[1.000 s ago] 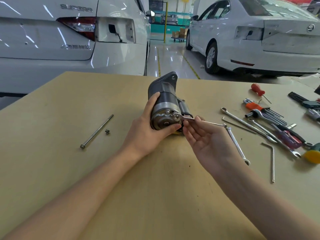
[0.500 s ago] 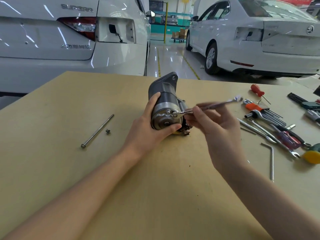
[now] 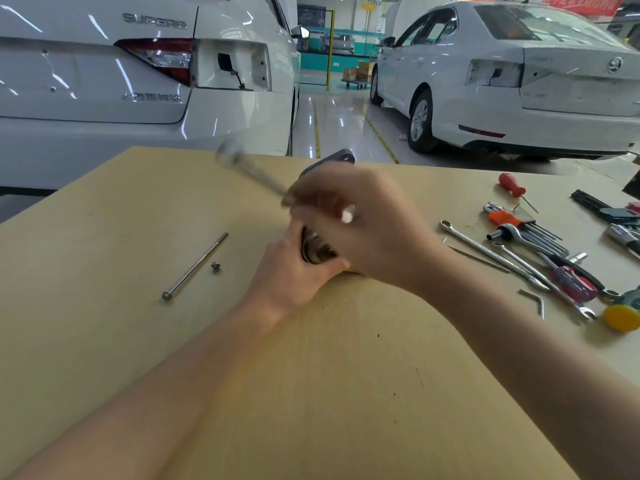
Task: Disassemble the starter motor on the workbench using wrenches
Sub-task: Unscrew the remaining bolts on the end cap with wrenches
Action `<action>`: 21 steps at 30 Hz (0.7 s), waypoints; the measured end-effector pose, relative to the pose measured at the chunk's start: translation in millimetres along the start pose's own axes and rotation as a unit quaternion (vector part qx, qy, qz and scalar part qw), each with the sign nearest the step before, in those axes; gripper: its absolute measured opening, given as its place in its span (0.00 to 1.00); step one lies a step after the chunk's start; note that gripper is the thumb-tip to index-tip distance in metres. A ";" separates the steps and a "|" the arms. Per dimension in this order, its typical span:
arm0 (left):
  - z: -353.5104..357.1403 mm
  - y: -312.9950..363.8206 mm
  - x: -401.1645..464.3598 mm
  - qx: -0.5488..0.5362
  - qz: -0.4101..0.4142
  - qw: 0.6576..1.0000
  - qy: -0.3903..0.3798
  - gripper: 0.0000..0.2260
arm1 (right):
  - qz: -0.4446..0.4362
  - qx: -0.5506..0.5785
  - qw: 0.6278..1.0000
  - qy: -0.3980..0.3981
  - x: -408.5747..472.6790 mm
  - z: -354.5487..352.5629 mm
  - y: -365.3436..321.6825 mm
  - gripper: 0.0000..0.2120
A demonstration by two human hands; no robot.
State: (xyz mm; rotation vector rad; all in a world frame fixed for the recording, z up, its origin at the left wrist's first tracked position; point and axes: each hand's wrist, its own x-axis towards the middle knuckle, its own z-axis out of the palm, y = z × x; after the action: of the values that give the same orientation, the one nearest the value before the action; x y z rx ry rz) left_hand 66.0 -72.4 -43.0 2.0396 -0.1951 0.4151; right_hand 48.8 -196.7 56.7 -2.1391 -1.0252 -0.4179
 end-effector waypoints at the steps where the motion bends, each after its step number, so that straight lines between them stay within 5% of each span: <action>1: 0.0 0.3 -0.4 -0.011 0.005 1.000 0.005 0.31 | 0.035 0.128 0.988 0.082 -5.8 -2.1 0.5 0.04; 4: 1.7 -0.9 -0.7 -0.023 0.019 1.000 0.001 0.42 | 0.165 0.369 0.882 0.244 -29.5 -1.8 10.9 0.02; 7: 1.9 -1.2 0.3 -0.028 0.018 0.999 0.005 0.42 | 0.322 0.511 0.750 0.268 -52.0 2.6 27.7 0.02; 10: 2.2 0.3 -0.4 -0.026 0.019 0.999 0.008 0.42 | 0.384 0.581 0.668 0.262 -57.9 7.3 38.7 0.02; 21: 1.8 2.6 -0.9 -0.030 0.028 0.999 0.015 0.41 | 0.364 0.592 0.669 0.264 -60.3 9.2 43.8 0.03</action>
State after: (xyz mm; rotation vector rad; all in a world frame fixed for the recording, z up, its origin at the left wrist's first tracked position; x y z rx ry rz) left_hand 64.7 -75.3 -42.0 1.9706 -0.2442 0.4681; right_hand 44.6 -241.5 -3.4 -0.9212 0.0727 0.0794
